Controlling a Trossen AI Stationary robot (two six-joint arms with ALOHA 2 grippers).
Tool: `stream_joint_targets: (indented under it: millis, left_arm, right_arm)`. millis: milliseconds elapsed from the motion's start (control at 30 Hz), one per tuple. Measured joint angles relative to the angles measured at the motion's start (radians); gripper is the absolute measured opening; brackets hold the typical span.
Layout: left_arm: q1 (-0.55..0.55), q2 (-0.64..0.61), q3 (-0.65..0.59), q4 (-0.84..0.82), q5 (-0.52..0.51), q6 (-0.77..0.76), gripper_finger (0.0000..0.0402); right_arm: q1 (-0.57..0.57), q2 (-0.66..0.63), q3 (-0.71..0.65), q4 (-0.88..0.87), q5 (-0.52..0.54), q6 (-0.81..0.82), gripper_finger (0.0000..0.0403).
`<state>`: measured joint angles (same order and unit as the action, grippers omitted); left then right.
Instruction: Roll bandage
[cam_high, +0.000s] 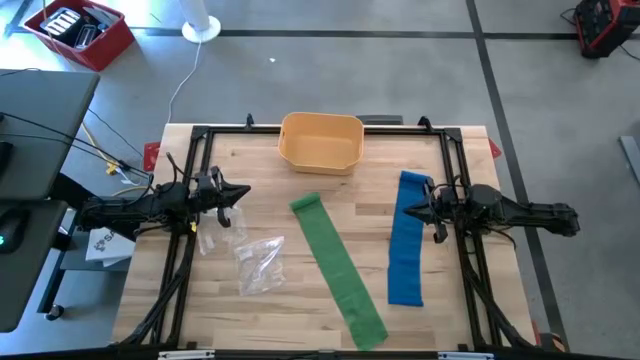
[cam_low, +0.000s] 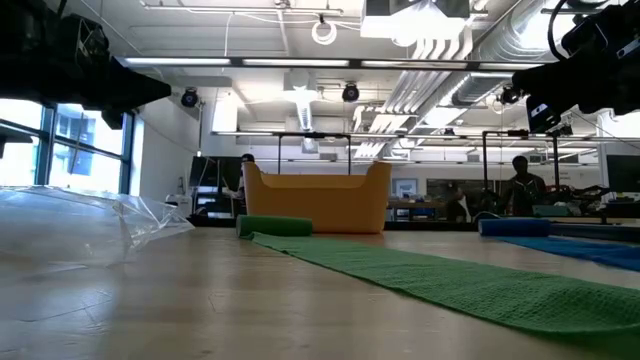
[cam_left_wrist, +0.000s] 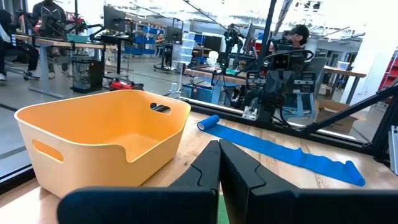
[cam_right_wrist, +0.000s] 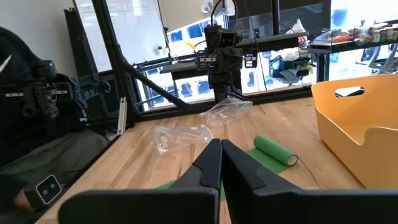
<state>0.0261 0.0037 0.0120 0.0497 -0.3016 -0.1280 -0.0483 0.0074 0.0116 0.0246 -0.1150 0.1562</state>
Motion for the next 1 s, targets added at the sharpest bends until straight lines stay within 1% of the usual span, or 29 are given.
stream_joint_targets:
  millis: [433,567,700,867,1000]
  left_arm:
    - [0.000,0.000,-0.001,0.012,0.003,-0.001,0.0000]
    - [0.000,0.001,-0.001,0.098,-0.009,0.005,0.0000]
    - [0.000,0.001,-0.001,0.153,-0.015,-0.035,0.0000]
    - [0.000,0.010,-0.001,0.127,-0.026,-0.036,0.0000]
    - [0.000,0.060,-0.001,0.073,-0.026,-0.062,0.0000]
  right_arm:
    - [0.000,0.000,0.000,0.000,0.000,0.000,0.0000]
    - [0.000,0.000,0.000,0.000,0.000,0.000,0.0000]
    - [0.000,0.000,0.000,0.000,0.000,0.000,0.0000]
    - [0.000,0.000,0.000,0.000,0.000,0.000,0.0000]
    - [0.000,0.000,0.000,0.000,0.000,0.000,0.0000]
